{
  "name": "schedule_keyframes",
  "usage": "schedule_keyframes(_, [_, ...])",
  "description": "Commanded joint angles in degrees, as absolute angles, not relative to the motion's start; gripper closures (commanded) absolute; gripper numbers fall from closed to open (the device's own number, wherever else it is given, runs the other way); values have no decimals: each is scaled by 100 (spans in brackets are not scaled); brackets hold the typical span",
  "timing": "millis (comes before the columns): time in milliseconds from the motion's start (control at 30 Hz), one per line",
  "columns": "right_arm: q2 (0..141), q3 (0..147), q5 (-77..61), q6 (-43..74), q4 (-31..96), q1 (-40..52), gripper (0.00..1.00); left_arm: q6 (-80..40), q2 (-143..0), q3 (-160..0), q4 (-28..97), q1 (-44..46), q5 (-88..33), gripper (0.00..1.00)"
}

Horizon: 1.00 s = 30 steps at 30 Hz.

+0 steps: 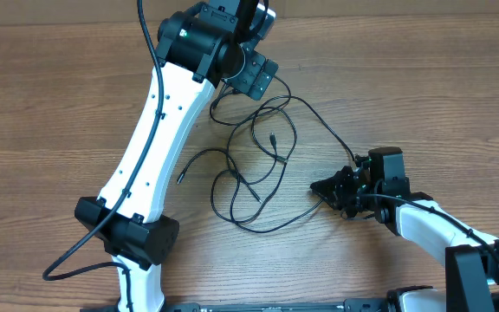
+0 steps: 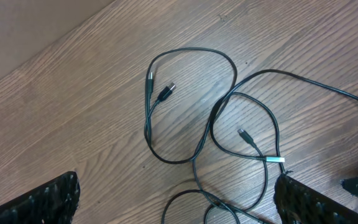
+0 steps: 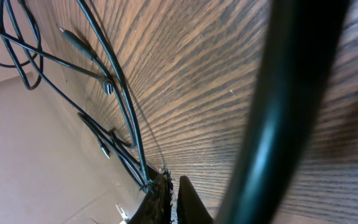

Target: Untangle cables

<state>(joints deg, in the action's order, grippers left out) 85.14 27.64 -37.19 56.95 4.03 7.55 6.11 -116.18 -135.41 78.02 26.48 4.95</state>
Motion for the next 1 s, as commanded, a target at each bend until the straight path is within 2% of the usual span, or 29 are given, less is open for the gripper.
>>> schedule_keyframes(0, [8479, 2788, -3640, 5736, 344, 777, 96, 637, -11653, -13622, 7795, 2617, 445, 0])
schedule_keyframes(467, [7658, 3802, -3592, 5533, 370, 777, 96, 637, -11653, -13622, 7795, 2617, 445, 0])
schedule_keyframes(967, [6729, 5520, -4060, 6134, 318, 777, 96, 637, -11653, -13622, 7795, 2617, 445, 0])
